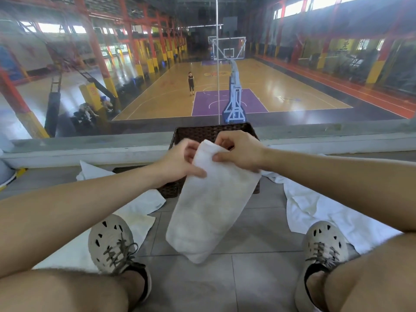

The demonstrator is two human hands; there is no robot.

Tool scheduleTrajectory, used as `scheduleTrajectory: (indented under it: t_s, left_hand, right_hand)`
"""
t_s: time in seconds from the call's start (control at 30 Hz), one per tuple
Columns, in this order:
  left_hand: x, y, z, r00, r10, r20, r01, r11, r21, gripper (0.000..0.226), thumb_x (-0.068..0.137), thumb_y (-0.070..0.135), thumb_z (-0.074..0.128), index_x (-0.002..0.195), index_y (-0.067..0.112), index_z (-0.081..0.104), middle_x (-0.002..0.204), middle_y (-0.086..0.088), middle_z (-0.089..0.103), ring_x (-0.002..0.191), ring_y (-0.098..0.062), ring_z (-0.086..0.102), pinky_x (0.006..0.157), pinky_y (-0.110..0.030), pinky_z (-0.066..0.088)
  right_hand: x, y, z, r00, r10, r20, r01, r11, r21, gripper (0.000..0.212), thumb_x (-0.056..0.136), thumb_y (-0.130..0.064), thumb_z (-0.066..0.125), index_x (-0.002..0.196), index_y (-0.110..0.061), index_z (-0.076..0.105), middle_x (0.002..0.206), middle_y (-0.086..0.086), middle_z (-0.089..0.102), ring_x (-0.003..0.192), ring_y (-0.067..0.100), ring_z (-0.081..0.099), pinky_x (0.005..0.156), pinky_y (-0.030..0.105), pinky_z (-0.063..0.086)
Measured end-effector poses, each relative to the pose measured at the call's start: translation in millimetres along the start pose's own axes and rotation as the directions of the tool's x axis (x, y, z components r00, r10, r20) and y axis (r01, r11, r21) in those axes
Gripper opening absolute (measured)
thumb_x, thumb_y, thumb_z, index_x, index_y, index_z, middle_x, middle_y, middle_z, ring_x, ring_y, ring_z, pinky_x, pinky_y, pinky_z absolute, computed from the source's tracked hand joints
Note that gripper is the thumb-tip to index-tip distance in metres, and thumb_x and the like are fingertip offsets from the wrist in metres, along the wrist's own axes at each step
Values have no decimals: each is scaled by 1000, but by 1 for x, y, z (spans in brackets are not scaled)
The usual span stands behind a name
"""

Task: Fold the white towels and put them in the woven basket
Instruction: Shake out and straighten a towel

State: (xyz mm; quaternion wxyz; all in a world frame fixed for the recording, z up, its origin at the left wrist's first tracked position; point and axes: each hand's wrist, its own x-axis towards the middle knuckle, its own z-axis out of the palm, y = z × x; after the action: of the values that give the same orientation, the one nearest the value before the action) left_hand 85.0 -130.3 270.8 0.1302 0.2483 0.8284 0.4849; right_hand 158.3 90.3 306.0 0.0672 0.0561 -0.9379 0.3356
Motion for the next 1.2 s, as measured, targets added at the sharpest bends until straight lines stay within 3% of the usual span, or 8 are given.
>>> scheduleTrajectory:
  t_s: [0.13,0.5,0.67,0.77,0.83,0.93,1.07,1.2]
  left_hand:
    - [-17,-52,15,952,-164,257,109,971,215,67,62,9,102,120,27,73,112,12,80,106,-8,75,88,-28,63]
    - [11,-170,46,942,-256,219,210,955,209,53,64,22,87,114,27,71,112,6,77,106,-17,74,94,-44,62]
    - [33,-168,9,994,102,-41,-64,841,537,32,70,11,81,92,27,65,90,10,66,81,-14,62,68,-39,54]
    - [20,-185,25,924,380,28,-276,618,736,34,70,8,74,99,23,63,99,5,61,88,-21,57,65,-39,50]
    - [9,-216,51,889,432,152,-366,471,803,36,73,7,68,108,16,66,106,-3,63,96,-28,58,68,-41,51]
    - [-17,-285,103,890,234,392,-453,355,817,56,70,6,73,125,12,66,116,-10,70,102,-36,67,73,-45,59]
    - [-59,-354,141,917,-11,398,-347,470,812,78,86,16,42,165,13,41,171,-13,38,159,-33,37,127,-52,36]
    - [-59,-356,140,957,58,285,-271,535,800,65,96,25,41,161,19,48,170,-10,41,160,-31,34,129,-50,29]
  right_hand:
    - [2,-11,-10,996,-40,85,41,999,-2,12,99,-33,74,96,-29,63,96,-7,77,88,14,72,77,32,58]
    - [23,73,-45,972,139,190,-159,983,94,15,102,-17,72,110,-28,77,105,-7,82,94,11,77,84,33,60]
    - [23,157,-18,956,282,83,-289,952,96,21,91,-5,71,92,-25,78,95,0,77,95,26,71,89,40,56]
    - [-3,194,22,973,227,-33,-229,971,-67,21,85,-9,70,86,-30,71,90,-4,73,85,21,67,77,38,54]
    - [-36,226,64,989,138,-46,-145,959,-242,21,84,-10,69,88,-30,62,86,-11,65,81,24,64,68,39,51]
    - [-93,282,134,955,110,277,58,843,-535,26,82,-16,66,95,-32,50,95,-6,58,87,29,64,68,41,49]
    - [-148,306,190,813,328,482,128,706,-697,51,72,-28,58,123,-29,61,122,0,48,121,24,52,90,36,52]
    - [-138,291,192,849,397,349,-52,720,-692,45,79,-46,45,109,-20,67,116,2,51,117,25,53,97,42,49]
